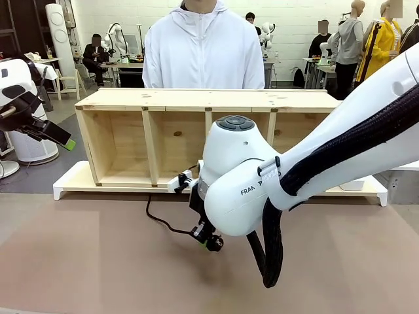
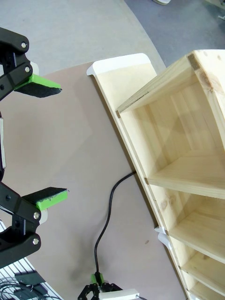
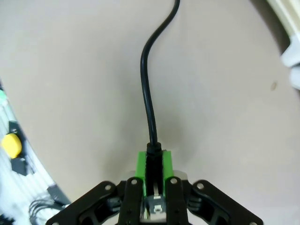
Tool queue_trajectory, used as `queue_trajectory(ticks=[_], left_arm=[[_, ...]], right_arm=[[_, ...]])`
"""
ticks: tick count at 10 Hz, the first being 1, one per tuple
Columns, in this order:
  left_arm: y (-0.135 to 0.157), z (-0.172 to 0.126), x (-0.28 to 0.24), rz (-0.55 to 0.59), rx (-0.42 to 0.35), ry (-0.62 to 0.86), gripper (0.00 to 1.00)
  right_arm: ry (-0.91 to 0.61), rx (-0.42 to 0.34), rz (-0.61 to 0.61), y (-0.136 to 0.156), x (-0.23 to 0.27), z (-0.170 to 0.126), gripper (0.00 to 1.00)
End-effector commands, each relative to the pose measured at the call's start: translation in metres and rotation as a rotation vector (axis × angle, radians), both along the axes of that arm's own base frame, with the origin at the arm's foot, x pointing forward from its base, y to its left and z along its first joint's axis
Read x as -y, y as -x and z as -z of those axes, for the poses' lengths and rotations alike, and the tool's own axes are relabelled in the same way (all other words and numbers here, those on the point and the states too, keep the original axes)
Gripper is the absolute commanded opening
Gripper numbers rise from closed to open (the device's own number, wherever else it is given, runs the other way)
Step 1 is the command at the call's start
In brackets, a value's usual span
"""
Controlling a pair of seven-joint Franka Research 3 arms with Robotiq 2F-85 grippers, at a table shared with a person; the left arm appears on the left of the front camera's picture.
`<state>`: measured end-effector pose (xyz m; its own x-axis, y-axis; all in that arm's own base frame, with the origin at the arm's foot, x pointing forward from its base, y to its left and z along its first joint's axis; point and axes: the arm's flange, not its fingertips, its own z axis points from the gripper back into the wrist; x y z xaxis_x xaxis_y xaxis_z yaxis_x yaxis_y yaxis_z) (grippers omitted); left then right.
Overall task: Perform cable management.
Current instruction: Pull the grasped Power Cable to the location of the Power Strip.
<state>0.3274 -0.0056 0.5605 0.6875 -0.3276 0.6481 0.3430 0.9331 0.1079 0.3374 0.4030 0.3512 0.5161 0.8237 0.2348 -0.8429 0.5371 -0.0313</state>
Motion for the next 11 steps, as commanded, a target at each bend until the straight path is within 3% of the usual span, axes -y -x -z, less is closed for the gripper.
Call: queue_trajectory(ticks=[1,7,11], left_arm=[[0.0,0.0,0.0,-0.008,-0.002,0.013,1.0],[0.0,0.0,0.0,-0.008,-0.002,0.013,1.0],[0.0,0.0,0.0,-0.008,-0.002,0.013,1.0]], right_arm=[[-0.066,-0.055,0.099,0.003,0.061,0.007,0.16],[-0.209,0.015,0.474,0.033,0.226,-0.018,0.16],[-0.244,0.056,0.611,0.039,0.297,-0.034,0.16]])
